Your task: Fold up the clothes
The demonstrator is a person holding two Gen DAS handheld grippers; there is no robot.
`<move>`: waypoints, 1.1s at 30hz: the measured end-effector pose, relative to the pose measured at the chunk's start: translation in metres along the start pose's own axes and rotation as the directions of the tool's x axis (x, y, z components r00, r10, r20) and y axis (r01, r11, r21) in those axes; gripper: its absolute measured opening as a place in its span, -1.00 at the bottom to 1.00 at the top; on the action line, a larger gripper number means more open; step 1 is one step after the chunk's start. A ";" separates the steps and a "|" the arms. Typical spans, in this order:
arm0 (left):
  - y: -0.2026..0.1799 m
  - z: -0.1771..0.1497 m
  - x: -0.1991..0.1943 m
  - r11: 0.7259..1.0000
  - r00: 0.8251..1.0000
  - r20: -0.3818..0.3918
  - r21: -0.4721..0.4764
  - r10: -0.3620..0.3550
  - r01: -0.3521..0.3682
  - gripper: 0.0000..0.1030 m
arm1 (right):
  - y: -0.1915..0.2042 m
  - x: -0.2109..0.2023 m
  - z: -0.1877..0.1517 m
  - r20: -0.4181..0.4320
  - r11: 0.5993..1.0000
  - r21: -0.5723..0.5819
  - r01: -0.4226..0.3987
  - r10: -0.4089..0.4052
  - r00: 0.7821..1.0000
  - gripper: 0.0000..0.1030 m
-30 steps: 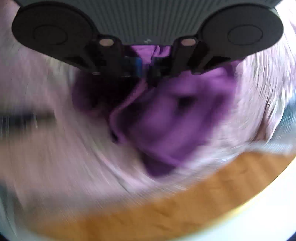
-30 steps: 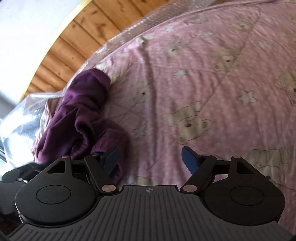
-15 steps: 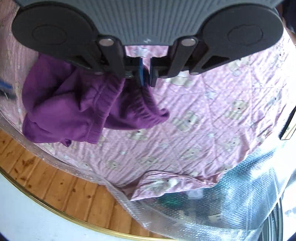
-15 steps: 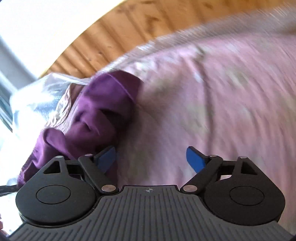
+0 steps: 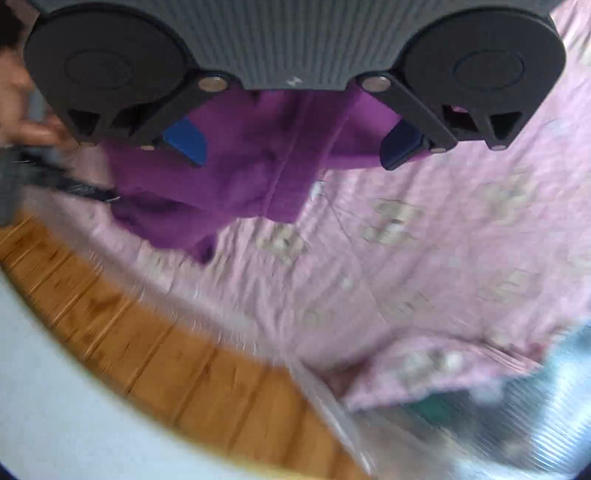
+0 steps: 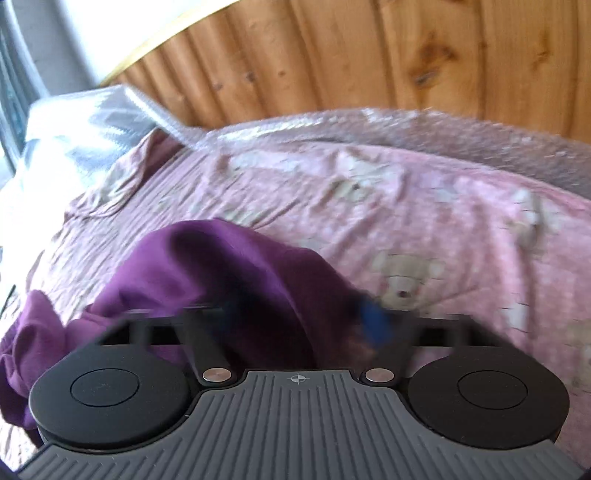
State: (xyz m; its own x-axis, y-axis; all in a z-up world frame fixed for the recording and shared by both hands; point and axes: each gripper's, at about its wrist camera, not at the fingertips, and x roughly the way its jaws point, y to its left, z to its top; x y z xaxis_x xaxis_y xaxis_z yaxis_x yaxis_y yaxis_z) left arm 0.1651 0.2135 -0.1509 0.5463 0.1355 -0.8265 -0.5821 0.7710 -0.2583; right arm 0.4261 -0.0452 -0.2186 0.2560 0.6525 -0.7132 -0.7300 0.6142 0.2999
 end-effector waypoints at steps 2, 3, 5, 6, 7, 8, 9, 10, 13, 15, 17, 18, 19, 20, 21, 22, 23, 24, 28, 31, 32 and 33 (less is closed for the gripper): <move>-0.005 0.011 0.023 0.999 0.998 -0.045 -0.011 -0.042 0.041 -0.75 | 0.005 -0.014 0.001 0.030 1.000 0.003 0.018 -0.018 0.999 -0.93; -0.007 0.016 0.033 0.998 0.996 -0.063 -0.016 -0.063 0.062 -0.84 | 0.006 -0.030 0.002 0.065 0.999 0.012 0.032 -0.032 0.997 -0.94; -0.018 0.023 -0.007 0.984 0.981 0.079 0.040 -0.178 0.176 -0.88 | 0.005 -0.075 0.006 0.146 0.998 0.034 0.060 -0.065 0.987 -0.95; -0.018 0.028 -0.037 0.969 0.959 0.143 0.066 -0.245 0.237 -0.90 | 0.005 -0.102 0.009 0.188 0.996 0.044 0.075 -0.082 0.979 -0.95; -0.012 0.027 -0.069 0.952 0.934 0.192 0.114 -0.301 0.283 -0.90 | 0.007 -0.133 0.010 0.234 0.994 0.044 0.100 -0.107 0.966 -0.95; -0.007 0.026 -0.102 0.931 0.903 0.237 0.164 -0.358 0.326 -0.90 | 0.010 -0.167 0.011 0.280 0.991 0.042 0.127 -0.134 0.951 -0.95; -0.001 0.024 -0.134 0.907 0.869 0.276 0.217 -0.411 0.361 -0.90 | 0.015 -0.197 0.009 0.313 0.987 0.037 0.158 -0.161 0.936 -0.95; 0.013 0.013 -0.160 0.892 0.859 0.280 0.284 -0.429 0.352 -0.90 | 0.020 -0.225 0.006 0.341 0.981 0.033 0.189 -0.189 0.921 -0.95; 0.040 -0.034 -0.197 0.874 0.893 0.182 0.355 -0.413 0.332 -0.89 | 0.034 -0.296 -0.019 0.353 0.956 0.027 0.292 -0.282 0.892 -0.95; 0.075 -0.077 -0.180 0.892 0.938 0.034 0.322 -0.345 0.317 -0.85 | 0.036 -0.307 -0.051 0.259 0.943 0.041 0.330 -0.329 0.908 -0.94; 0.098 -0.113 -0.155 0.926 0.970 -0.073 0.286 -0.234 0.245 -0.72 | 0.032 -0.295 -0.095 0.114 0.935 0.105 0.339 -0.350 0.930 -0.84; 0.110 -0.125 -0.146 0.933 0.973 -0.106 0.279 -0.204 0.226 -0.70 | 0.031 -0.284 -0.122 0.032 0.919 0.134 0.371 -0.379 0.925 -0.61; 0.122 -0.137 -0.137 0.940 0.975 -0.136 0.271 -0.176 0.208 -0.70 | 0.031 -0.275 -0.145 -0.028 0.899 0.152 0.412 -0.413 0.911 -0.40; 0.133 -0.141 -0.135 0.948 0.978 -0.130 0.254 -0.162 0.190 -0.66 | 0.032 -0.267 -0.166 -0.081 0.877 0.165 0.452 -0.445 0.892 -0.30; 0.142 -0.141 -0.138 0.950 0.979 -0.116 0.243 -0.170 0.194 -0.47 | 0.033 -0.264 -0.185 -0.120 0.852 0.187 0.489 -0.474 0.872 -0.31; 0.147 -0.139 -0.143 0.950 0.979 -0.096 0.243 -0.179 0.198 -0.34 | 0.037 -0.269 -0.197 -0.128 0.835 0.220 0.505 -0.488 0.863 -0.31; 0.149 -0.135 -0.150 0.946 0.980 -0.064 0.258 -0.188 0.198 -0.03 | 0.042 -0.275 -0.207 -0.127 0.819 0.255 0.514 -0.499 0.857 -0.29; 0.149 -0.133 -0.155 0.940 0.979 -0.049 0.276 -0.196 0.202 0.20 | 0.047 -0.281 -0.217 -0.127 0.802 0.289 0.523 -0.509 0.851 -0.16; 0.129 -0.131 -0.169 0.895 0.950 -0.120 0.321 -0.287 0.311 0.37 | 0.063 -0.294 -0.237 -0.109 0.787 0.332 0.520 -0.516 0.850 0.18; 0.112 -0.149 -0.166 0.859 0.908 -0.209 0.303 -0.363 0.413 0.93 | 0.056 -0.303 -0.240 -0.075 0.772 0.418 0.478 -0.495 0.866 0.34; 0.110 -0.169 -0.168 0.862 0.902 -0.237 0.285 -0.361 0.420 0.93 | 0.050 -0.304 -0.239 -0.062 0.764 0.447 0.465 -0.492 0.868 0.46; 0.109 -0.180 -0.163 0.874 0.901 -0.263 0.261 -0.345 0.411 0.93 | 0.040 -0.302 -0.237 -0.052 0.757 0.468 0.455 -0.491 0.870 0.52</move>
State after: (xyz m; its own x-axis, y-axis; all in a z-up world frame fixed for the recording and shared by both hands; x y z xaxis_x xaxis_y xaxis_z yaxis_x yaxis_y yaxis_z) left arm -0.0953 0.1635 -0.1341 0.5343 -0.3075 -0.7874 -0.1268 0.8918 -0.4343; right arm 0.1694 -0.3235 -0.1413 0.5483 0.2430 -0.8002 -0.1393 0.9700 0.1991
